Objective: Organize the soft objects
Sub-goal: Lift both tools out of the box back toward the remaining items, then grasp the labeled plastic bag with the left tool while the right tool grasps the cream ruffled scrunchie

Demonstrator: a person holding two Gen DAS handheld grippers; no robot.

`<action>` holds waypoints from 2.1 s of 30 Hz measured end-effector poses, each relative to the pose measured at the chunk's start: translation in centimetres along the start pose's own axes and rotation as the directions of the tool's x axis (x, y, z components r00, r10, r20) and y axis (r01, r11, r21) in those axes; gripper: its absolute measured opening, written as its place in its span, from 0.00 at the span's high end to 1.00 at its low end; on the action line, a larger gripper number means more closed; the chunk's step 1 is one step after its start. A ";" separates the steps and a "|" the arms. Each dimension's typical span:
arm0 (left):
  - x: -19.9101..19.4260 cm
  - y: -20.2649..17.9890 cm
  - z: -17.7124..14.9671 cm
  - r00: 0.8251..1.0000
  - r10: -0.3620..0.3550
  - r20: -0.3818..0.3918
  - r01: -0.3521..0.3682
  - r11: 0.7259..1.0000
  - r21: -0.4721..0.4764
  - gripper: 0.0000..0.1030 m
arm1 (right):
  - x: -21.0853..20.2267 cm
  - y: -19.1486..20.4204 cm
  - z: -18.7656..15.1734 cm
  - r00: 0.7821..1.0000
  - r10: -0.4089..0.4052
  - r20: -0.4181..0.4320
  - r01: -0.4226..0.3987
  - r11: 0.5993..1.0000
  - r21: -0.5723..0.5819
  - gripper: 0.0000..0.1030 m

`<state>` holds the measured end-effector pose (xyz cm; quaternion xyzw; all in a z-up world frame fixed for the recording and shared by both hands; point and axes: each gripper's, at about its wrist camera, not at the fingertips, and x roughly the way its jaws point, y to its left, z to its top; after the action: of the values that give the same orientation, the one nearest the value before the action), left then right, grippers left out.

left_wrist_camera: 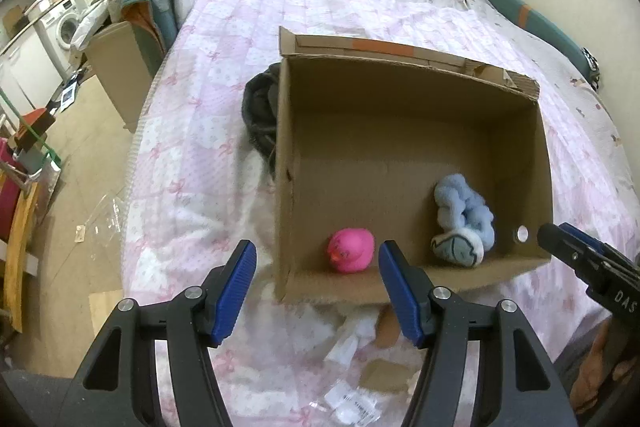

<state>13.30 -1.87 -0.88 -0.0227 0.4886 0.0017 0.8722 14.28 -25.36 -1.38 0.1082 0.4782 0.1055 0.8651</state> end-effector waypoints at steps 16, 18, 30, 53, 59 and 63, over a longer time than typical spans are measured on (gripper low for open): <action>-3.1 1.4 -4.8 0.999 0.045 0.013 -0.045 0.999 -0.027 0.41 | -2.0 1.0 -3.6 1.000 0.000 -0.027 0.000 1.000 -0.007 0.29; -3.0 1.4 -5.3 0.999 0.042 -0.011 -0.042 0.999 -0.026 0.41 | -2.2 1.2 -4.2 0.999 0.001 -0.032 -0.002 1.000 -0.008 0.29; -2.0 1.7 -6.2 0.995 0.022 -0.095 -0.025 0.999 -0.033 0.41 | -2.0 2.0 -6.1 0.996 0.016 -0.083 -0.016 1.000 -0.005 0.29; 7.7 -1.8 -11.4 0.824 -0.170 -0.541 0.137 0.985 -0.101 0.61 | 2.0 0.2 -6.9 0.971 0.015 -0.238 0.005 0.997 0.081 0.29; 6.9 -1.8 -11.6 0.822 -0.188 -0.538 0.157 0.982 -0.103 0.87 | 3.1 0.1 -7.0 0.958 0.065 -0.279 -0.034 0.993 0.115 0.29; 5.7 -1.1 -10.9 0.850 -0.186 -0.494 0.147 0.982 -0.116 0.92 | 4.3 0.1 -7.9 0.921 0.151 -0.360 -0.094 0.981 0.171 0.29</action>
<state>7.03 -3.55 -11.38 -0.0969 0.6944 -0.0617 0.7103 9.79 -23.38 -8.94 0.1812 0.6320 0.1417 0.7401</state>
